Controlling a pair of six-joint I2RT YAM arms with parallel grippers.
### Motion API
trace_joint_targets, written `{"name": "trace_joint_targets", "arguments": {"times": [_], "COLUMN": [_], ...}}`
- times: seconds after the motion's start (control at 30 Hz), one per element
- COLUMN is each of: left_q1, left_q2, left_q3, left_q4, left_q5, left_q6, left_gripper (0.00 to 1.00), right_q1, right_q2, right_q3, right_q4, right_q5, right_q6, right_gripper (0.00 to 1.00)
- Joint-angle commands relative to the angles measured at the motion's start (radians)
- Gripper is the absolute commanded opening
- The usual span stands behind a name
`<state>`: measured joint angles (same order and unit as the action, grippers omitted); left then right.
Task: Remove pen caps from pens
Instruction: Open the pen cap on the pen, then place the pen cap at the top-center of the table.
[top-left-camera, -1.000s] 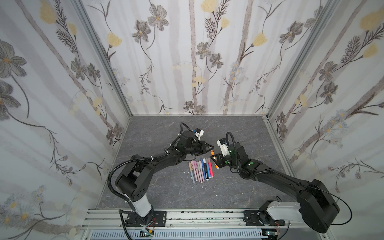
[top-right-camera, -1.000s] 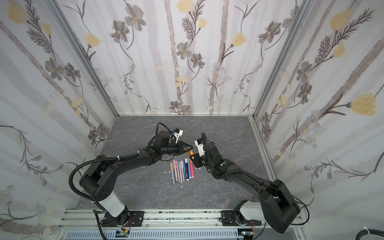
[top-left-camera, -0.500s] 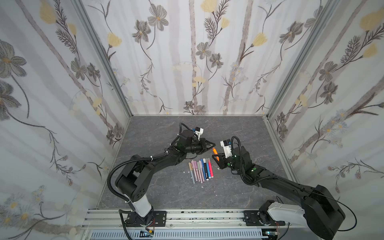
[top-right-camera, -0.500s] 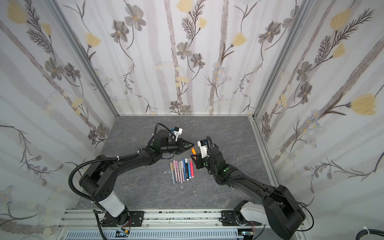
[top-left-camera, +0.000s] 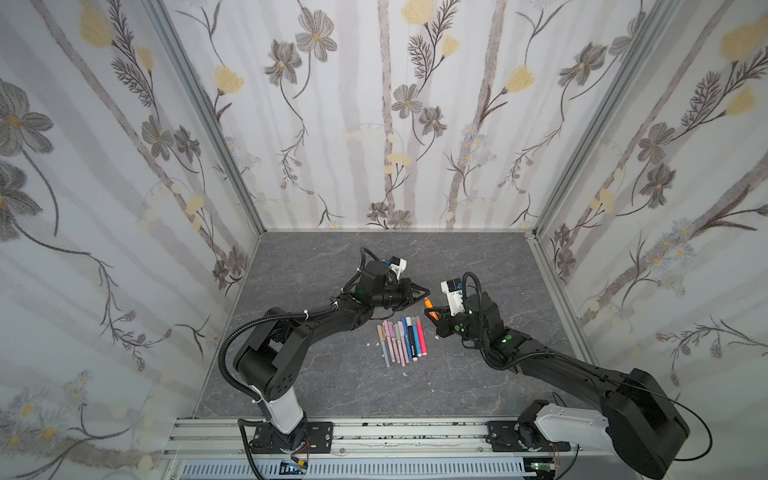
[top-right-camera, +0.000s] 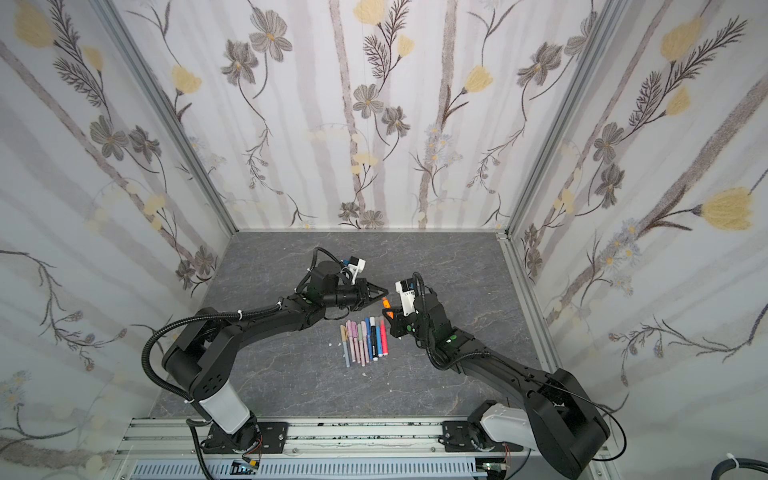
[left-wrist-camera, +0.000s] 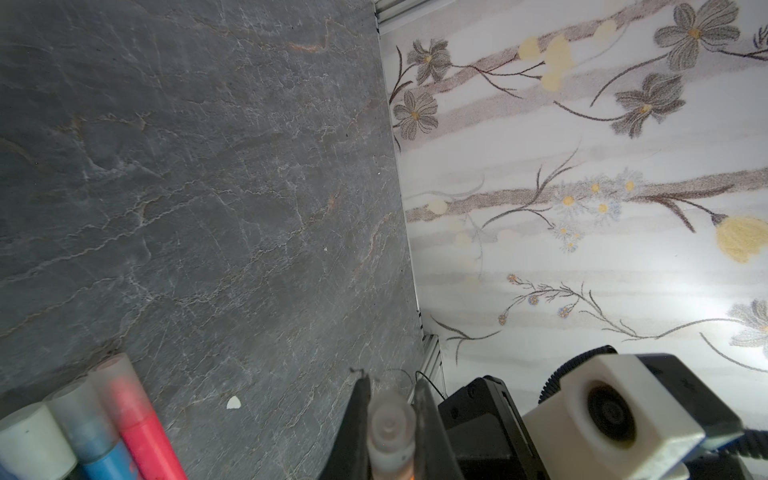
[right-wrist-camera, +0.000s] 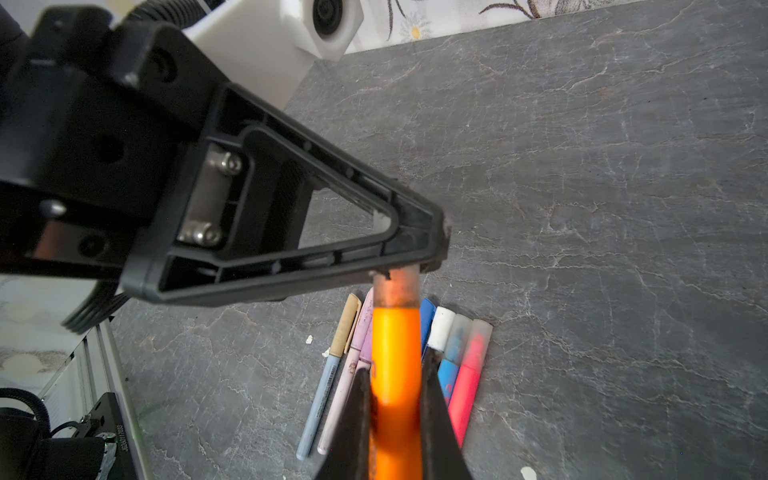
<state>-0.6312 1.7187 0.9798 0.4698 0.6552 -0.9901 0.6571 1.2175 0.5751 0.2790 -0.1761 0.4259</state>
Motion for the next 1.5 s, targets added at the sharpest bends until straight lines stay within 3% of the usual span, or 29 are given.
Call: {"name": "trace_joint_targets", "arguments": {"times": [0.0, 0.4, 0.7, 0.87, 0.93, 1.07, 1.3, 1.47], "left_q1": [0.005, 0.099, 0.135, 0.168, 0.192, 0.24, 0.263, 0.268], "left_q2": [0.011, 0.097, 0.135, 0.139, 0.145, 0.185, 0.379, 0.499], "left_q3": [0.009, 0.169, 0.218, 0.254, 0.282, 0.372, 0.639, 0.751], "left_q4": [-0.005, -0.158, -0.164, -0.194, -0.225, -0.306, -0.597, -0.71], "left_q5": [-0.01, -0.021, -0.02, -0.013, -0.014, -0.025, -0.141, -0.2], "left_q6": [0.021, 0.135, 0.131, 0.15, 0.172, 0.228, 0.418, 0.461], "left_gripper": [0.0, 0.0, 0.0, 0.0, 0.0, 0.0, 0.0, 0.0], "right_q1": [0.0, 0.017, 0.02, 0.019, 0.013, -0.031, -0.1, -0.109], "right_q2": [0.001, -0.109, -0.184, -0.182, -0.171, -0.129, -0.001, 0.099], "right_q3": [0.013, -0.097, -0.156, -0.153, -0.14, -0.127, -0.073, -0.01], "right_q4": [0.027, -0.034, -0.069, -0.119, -0.167, -0.2, -0.231, -0.252], "right_q5": [0.003, -0.007, 0.017, 0.098, 0.186, 0.244, 0.332, 0.402], "right_q6": [0.002, 0.016, 0.027, 0.03, 0.043, 0.063, 0.063, 0.015], "right_gripper": [0.0, 0.0, 0.0, 0.0, 0.0, 0.0, 0.0, 0.0]}}
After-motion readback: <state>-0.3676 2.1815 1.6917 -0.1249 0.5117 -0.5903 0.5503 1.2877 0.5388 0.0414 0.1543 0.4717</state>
